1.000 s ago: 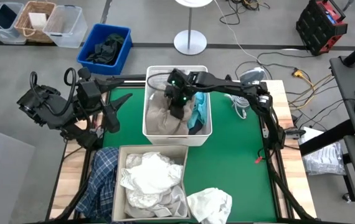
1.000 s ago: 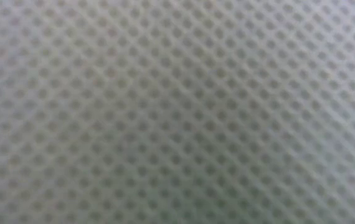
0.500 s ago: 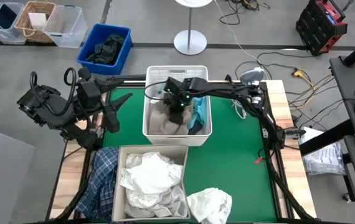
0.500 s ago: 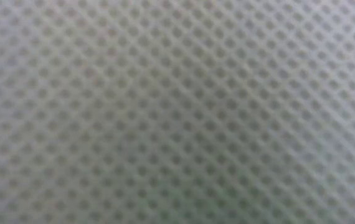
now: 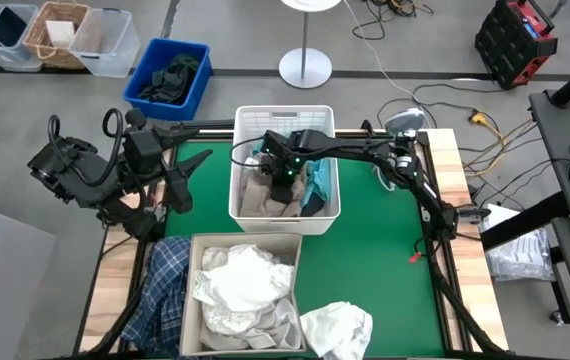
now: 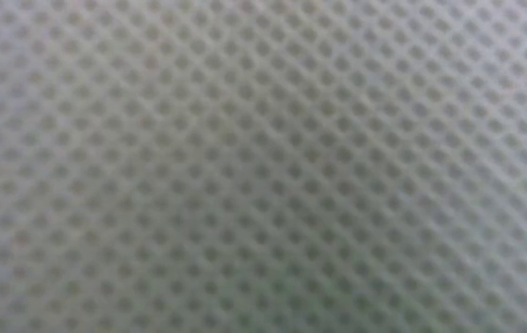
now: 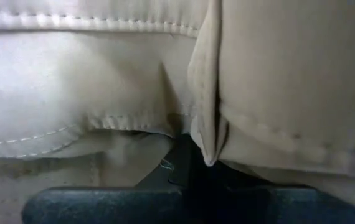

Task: Sort clothes
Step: Put the brown short pants into the white bin

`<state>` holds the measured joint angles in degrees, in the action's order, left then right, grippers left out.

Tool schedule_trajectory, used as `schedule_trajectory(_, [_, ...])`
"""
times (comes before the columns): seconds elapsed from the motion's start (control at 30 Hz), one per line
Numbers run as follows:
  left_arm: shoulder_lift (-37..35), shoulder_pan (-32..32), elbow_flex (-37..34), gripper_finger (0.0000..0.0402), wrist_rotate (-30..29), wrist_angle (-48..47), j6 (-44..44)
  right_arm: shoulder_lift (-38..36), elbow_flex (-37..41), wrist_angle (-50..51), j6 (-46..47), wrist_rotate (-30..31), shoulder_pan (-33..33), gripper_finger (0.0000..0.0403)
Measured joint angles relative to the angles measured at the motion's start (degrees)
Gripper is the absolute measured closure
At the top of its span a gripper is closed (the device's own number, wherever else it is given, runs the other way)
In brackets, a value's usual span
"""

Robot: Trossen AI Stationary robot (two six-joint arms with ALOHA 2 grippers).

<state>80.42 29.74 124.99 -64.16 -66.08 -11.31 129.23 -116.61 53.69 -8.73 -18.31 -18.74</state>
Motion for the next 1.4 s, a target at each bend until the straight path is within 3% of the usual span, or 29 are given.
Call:
schedule_trajectory(0.4, [0.0, 0.0, 0.0, 0.0216, 0.0, 0.0, -0.9, -0.4, 1.5, -1.8, -1.3, 0.3, 0.0, 0.0394])
schedule_trajectory(0.77, [0.0, 0.0, 0.0, 0.0216, 0.0, 0.0, -1.5, -3.8, -5.5, 5.5, -0.9, 0.8, 0.0, 0.0380])
schedule_trajectory(1.1, [0.0, 0.0, 0.0, 0.0216, 0.1, 0.0, -5.9, -4.4, -17.8, 19.2, -0.9, 0.2, 0.0, 0.0273])
schedule_trajectory(1.4, [0.0, 0.0, 0.0, 0.0216, 0.2, -1.4, -6.3, -10.4, -17.8, 20.1, -0.2, 0.3, 0.0, 0.0201])
